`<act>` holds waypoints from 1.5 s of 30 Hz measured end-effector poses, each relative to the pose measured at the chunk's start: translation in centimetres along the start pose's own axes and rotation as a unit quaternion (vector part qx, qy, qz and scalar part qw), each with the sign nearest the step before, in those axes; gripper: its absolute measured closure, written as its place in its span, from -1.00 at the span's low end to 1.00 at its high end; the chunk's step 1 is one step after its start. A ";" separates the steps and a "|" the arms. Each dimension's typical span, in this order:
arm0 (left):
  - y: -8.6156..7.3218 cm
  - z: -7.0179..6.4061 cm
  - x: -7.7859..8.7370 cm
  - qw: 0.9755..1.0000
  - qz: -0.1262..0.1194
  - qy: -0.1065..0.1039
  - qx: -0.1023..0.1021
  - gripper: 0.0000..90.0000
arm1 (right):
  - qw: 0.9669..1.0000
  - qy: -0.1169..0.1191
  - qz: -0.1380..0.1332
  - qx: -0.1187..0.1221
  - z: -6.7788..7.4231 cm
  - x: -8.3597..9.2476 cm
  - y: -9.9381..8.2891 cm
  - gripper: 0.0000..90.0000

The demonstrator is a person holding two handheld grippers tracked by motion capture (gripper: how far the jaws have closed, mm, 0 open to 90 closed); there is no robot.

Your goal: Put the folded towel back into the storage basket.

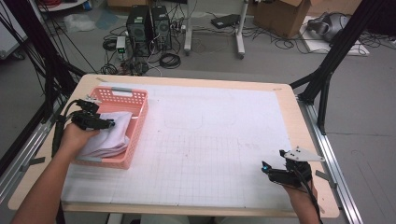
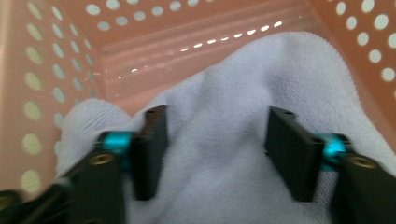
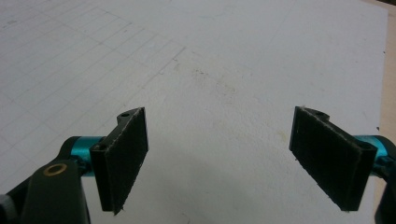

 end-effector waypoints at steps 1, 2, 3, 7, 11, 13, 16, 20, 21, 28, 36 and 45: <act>0.0 -0.2 -0.2 1.000 0.001 -0.008 -0.003 0.32 | 1.000 0.000 0.000 0.001 0.0 0.0 0.0 -0.59; -0.1 -0.5 -0.3 1.000 0.004 -0.013 -0.006 0.48 | 1.000 0.000 0.000 0.002 0.0 0.0 0.0 -0.59; -0.1 -0.7 -0.5 1.000 0.004 -0.018 -0.008 0.63 | 1.000 0.000 0.001 -0.002 0.0 0.0 0.0 -0.59; 0.0 -1.5 -0.8 0.999 0.002 -0.041 -0.011 0.78 | 1.000 -0.001 0.001 -0.003 -0.1 0.1 -0.1 -0.59; 0.2 -2.2 -0.8 0.996 -0.015 -0.086 -0.015 0.81 | 1.000 0.001 0.001 -0.002 -0.1 0.0 -0.1 -0.59; 0.4 -2.0 -0.5 0.994 -0.033 -0.105 -0.006 0.81 | 1.000 0.001 0.001 -0.001 0.0 -0.1 -0.1 -0.59; 0.9 -1.2 0.6 0.992 -0.071 -0.101 0.030 0.59 | 1.000 0.002 0.001 -0.005 -0.1 0.0 -0.2 -0.59; 1.2 0.3 2.9 0.991 -0.101 -0.062 0.064 0.01 | 1.000 0.001 0.002 -0.007 -0.3 0.0 -0.3 -0.59; 1.1 0.6 3.2 0.993 -0.094 -0.044 0.060 0.01 | 1.000 0.001 0.002 -0.005 -0.3 0.0 -0.3 -0.59; 0.5 1.2 5.1 0.996 -0.066 0.010 0.062 -0.17 | 1.000 0.003 0.001 -0.005 -0.1 0.0 -0.1 -0.59; -0.3 1.2 4.1 0.997 0.004 0.008 0.074 -0.35 | 1.000 0.005 0.001 -0.006 -0.2 -0.1 -0.1 -0.59; -0.2 1.6 1.4 0.994 0.027 0.010 0.106 0.08 | 1.000 0.007 0.003 -0.005 -0.1 -0.1 -0.1 -0.59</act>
Point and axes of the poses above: each handheld gripper's, and its own axes: x roughly backward along the jaws, y roughly out of its top, z roughly to its left, the point moved 2 cm from there along -x, roughly forward along the jaws, and after that the axes turned 12 degrees about x, right-handed, at the moved point
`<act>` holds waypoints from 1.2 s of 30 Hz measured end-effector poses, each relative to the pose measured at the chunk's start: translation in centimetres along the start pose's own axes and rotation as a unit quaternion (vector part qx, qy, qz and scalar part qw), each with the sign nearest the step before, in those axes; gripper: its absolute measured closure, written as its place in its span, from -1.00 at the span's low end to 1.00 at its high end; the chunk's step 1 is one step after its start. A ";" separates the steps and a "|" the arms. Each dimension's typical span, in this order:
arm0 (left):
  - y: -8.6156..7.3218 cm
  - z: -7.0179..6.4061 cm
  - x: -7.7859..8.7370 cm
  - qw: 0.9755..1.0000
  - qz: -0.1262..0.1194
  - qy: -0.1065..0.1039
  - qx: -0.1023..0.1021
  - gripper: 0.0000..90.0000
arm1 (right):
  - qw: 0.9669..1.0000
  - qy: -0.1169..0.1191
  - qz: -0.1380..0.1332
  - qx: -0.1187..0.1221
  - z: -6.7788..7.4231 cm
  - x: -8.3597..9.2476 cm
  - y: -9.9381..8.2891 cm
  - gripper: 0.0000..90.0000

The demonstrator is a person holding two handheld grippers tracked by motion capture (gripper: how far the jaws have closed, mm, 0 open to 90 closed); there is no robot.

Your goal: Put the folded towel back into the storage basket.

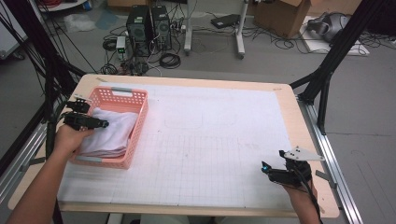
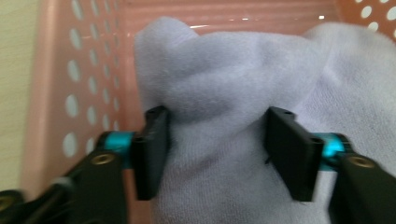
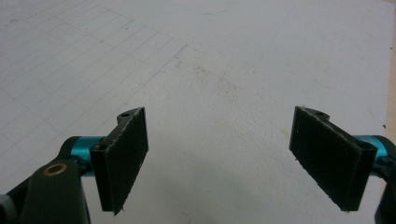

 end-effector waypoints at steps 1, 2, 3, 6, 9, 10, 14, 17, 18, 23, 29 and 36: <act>0.0 -0.2 -0.1 1.000 -0.007 -0.007 -0.002 0.24 | 1.000 0.000 -0.001 0.000 0.0 0.0 0.0 -0.59; 0.0 -0.4 -0.1 1.000 -0.009 -0.014 -0.010 0.37 | 1.000 0.000 -0.002 0.001 0.0 0.0 0.1 -0.59; -0.1 -0.8 -0.2 0.999 -0.017 -0.018 -0.020 0.46 | 1.000 0.001 -0.001 0.001 0.0 0.0 0.1 -0.59; -0.1 -1.3 -0.4 0.998 -0.033 -0.043 -0.024 0.61 | 1.000 0.002 0.000 0.003 0.1 -0.1 0.1 -0.59; 0.2 -1.7 0.0 0.993 -0.054 -0.108 -0.006 0.66 | 1.000 0.002 -0.002 0.005 0.1 -0.1 0.2 -0.59; 0.3 -1.8 0.3 0.989 -0.061 -0.136 0.002 0.67 | 1.000 0.001 -0.002 0.002 0.0 -0.1 0.1 -0.59; 0.7 -1.0 1.1 0.985 -0.078 -0.149 0.030 0.67 | 1.000 0.000 0.001 -0.002 -0.1 -0.1 -0.1 -0.59; 0.4 0.3 0.7 0.998 -0.042 -0.041 0.019 0.45 | 1.000 0.001 0.000 0.000 0.0 -0.1 -0.1 -0.59; 0.3 0.6 0.7 0.999 -0.035 -0.015 0.023 0.22 | 1.000 0.001 -0.001 0.001 -0.1 -0.1 0.0 -0.59; 0.3 0.0 3.0 0.993 -0.119 -0.008 0.006 -0.03 | 1.000 0.002 0.001 0.000 0.1 -0.3 0.0 -0.59; -0.2 -2.2 2.7 0.981 -0.126 -0.139 -0.057 0.55 | 1.000 0.005 0.004 0.002 0.3 -0.5 0.2 -0.59; -0.2 -1.6 -0.7 0.996 -0.068 0.010 -0.058 0.30 | 1.000 0.005 0.003 0.003 0.2 -0.4 0.1 -0.59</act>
Point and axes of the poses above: each handheld gripper's, and its own axes: x roughly backward along the jaws, y roughly out of its top, z roughly to its left, the point moved 2 cm from there along -x, roughly forward along the jaws, and after that the axes turned 12 degrees about x, right-handed, at the moved point
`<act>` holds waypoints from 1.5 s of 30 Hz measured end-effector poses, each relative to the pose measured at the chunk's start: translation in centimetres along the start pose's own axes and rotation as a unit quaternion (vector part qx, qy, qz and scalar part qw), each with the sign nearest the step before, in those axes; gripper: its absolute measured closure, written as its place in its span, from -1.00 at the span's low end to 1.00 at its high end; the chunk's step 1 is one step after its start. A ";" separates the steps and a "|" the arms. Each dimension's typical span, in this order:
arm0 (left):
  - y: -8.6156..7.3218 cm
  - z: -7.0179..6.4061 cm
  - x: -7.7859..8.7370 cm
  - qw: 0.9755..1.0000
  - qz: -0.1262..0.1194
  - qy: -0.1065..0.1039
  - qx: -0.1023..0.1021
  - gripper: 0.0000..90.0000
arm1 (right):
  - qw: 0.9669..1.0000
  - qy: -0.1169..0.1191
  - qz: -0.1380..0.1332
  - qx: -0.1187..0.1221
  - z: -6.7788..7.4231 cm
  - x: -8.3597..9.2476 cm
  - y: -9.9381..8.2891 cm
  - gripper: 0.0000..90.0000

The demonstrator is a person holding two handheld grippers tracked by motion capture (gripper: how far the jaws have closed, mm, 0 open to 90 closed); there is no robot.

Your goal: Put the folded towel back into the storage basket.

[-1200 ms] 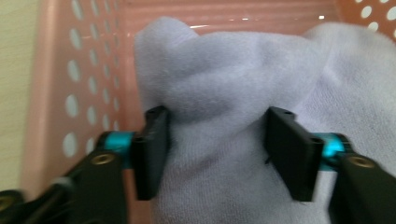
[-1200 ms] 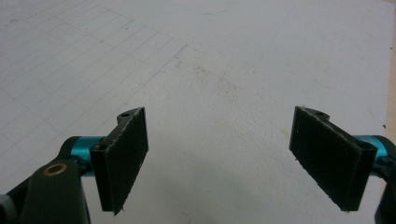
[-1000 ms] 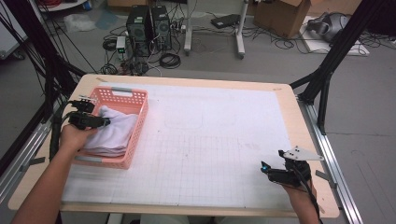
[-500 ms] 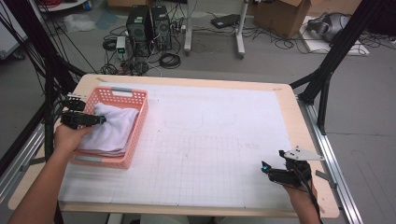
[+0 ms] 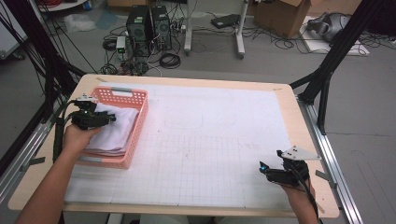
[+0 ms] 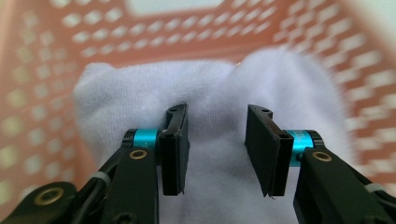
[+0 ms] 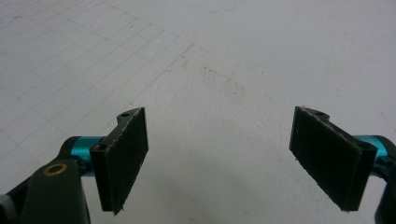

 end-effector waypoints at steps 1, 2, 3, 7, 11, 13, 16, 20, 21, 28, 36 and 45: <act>-0.1 0.2 -0.2 1.000 0.008 0.019 -0.003 0.28 | 1.000 -0.001 0.000 -0.002 -0.1 0.1 -0.1 -0.59; -0.3 0.6 -0.3 0.999 0.020 0.025 0.001 0.25 | 1.000 -0.001 0.000 -0.003 -0.1 0.1 -0.1 -0.59; -0.6 0.9 -0.4 0.999 0.024 0.016 0.013 0.23 | 1.000 -0.001 -0.001 -0.001 -0.2 0.1 -0.2 -0.59; -0.7 1.0 -0.2 1.000 0.022 0.012 0.011 0.15 | 1.000 -0.001 -0.001 -0.003 -0.2 0.3 -0.2 -0.59; -0.3 1.0 0.4 0.999 -0.003 -0.020 0.049 -0.08 | 1.000 0.002 -0.001 0.001 0.0 0.2 0.0 -0.59; 0.1 0.9 1.4 0.995 -0.049 -0.057 0.059 -0.11 | 1.000 0.002 -0.001 0.000 0.0 0.2 0.0 -0.59; 0.7 1.2 3.3 0.982 -0.118 -0.121 0.090 -0.21 | 1.000 0.002 -0.002 -0.002 0.0 0.1 0.0 -0.59; 0.8 1.0 5.4 0.966 -0.184 -0.162 0.083 -0.38 | 1.000 0.002 -0.009 -0.002 0.0 0.2 0.2 -0.59; 0.7 0.8 6.0 0.961 -0.200 -0.173 0.076 -0.42 | 1.000 0.001 -0.012 -0.001 0.0 0.3 0.2 -0.59; -0.2 -2.1 8.2 0.944 -0.250 -0.211 0.032 -0.55 | 0.999 -0.006 -0.034 -0.012 0.1 0.5 0.5 -0.59; -1.4 -7.0 8.3 0.936 -0.251 -0.248 -0.003 -0.54 | 0.999 -0.013 -0.045 -0.009 0.2 0.8 0.7 -0.59; -2.6 -13.3 8.1 0.927 -0.226 -0.298 -0.038 -0.53 | 0.998 -0.015 -0.056 -0.010 0.2 1.1 0.6 -0.59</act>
Point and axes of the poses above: each handheld gripper's, and its own axes: x roughly backward along the jaws, y roughly out of its top, z roughly to its left, the point moved 2 cm from there along -x, roughly forward along the jaws, and after that the axes turned 12 degrees about x, right-handed, at the moved point
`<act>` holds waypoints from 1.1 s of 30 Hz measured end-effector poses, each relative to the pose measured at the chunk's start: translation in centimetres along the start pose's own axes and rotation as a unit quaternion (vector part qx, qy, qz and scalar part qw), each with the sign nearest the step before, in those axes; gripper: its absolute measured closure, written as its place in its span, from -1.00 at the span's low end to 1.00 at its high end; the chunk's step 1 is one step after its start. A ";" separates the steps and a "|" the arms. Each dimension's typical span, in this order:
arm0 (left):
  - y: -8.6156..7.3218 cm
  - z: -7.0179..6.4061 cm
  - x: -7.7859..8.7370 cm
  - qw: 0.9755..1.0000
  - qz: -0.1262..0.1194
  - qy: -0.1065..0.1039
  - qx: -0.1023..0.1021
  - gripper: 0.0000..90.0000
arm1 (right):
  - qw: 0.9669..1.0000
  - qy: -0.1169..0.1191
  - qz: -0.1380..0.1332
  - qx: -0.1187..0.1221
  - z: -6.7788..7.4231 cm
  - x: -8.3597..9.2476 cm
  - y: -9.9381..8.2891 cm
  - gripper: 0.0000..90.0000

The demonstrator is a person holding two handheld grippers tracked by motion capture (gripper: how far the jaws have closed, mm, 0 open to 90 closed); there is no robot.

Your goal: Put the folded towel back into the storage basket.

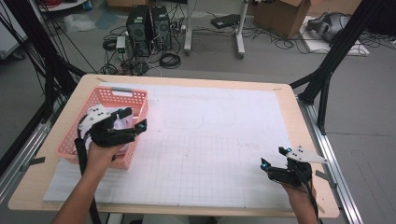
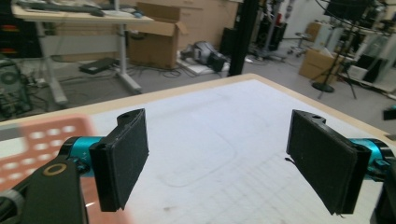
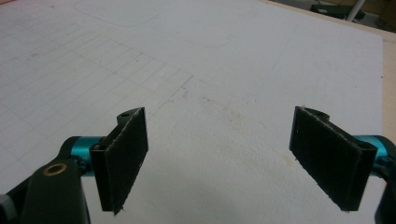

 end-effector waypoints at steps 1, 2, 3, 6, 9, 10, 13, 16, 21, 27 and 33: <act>-0.3 -0.6 -0.4 1.000 0.005 -0.007 -0.001 -0.53 | 1.000 -0.001 -0.001 -0.002 0.0 0.1 -0.1 -0.59; -0.5 -1.2 -0.9 1.000 0.009 -0.010 -0.005 -0.53 | 1.000 -0.001 -0.002 -0.002 0.0 0.1 -0.1 -0.59; -0.8 -1.7 -1.2 1.000 0.012 -0.014 -0.007 -0.53 | 1.000 0.000 -0.003 -0.004 0.0 0.2 -0.2 -0.59; -1.5 -3.0 -2.4 0.999 0.020 -0.025 -0.007 -0.53 | 1.000 0.000 -0.006 0.002 -0.1 0.3 -0.2 -0.59; -2.1 -4.0 -3.2 0.999 0.025 -0.034 -0.016 -0.52 | 1.000 -0.001 -0.009 0.002 0.0 0.6 -0.2 -0.59; -2.2 -4.2 -3.3 0.999 0.026 -0.036 -0.018 -0.52 | 1.000 -0.001 -0.009 0.003 0.0 0.8 -0.2 -0.59; -2.9 -4.6 -3.7 0.998 0.036 -0.044 -0.023 -0.52 | 1.000 -0.004 -0.011 0.002 -0.1 1.1 -0.3 -0.59; -3.6 -4.8 -3.9 0.997 0.046 -0.052 -0.021 -0.50 | 1.000 -0.006 -0.015 0.001 -0.2 1.2 -0.4 -0.59; -4.6 -4.9 -3.8 0.997 0.056 -0.054 -0.026 -0.50 | 1.000 -0.004 -0.018 0.001 -0.1 1.4 -0.3 -0.59; -5.6 -4.8 -3.9 0.996 0.064 -0.055 -0.026 -0.49 | 1.000 -0.003 -0.019 0.004 0.1 1.3 -0.3 -0.59; -5.9 -5.1 -3.8 0.996 0.066 -0.061 -0.032 -0.48 | 1.000 -0.003 -0.022 0.003 0.0 1.4 -0.1 -0.59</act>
Point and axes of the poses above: each handheld gripper's, and its own axes: x roughly backward along the jaws, y roughly out of its top, z roughly to its left, the point moved 2 cm from there along -x, roughly forward along the jaws, and after that the axes turned 12 degrees about x, right-handed, at the moved point
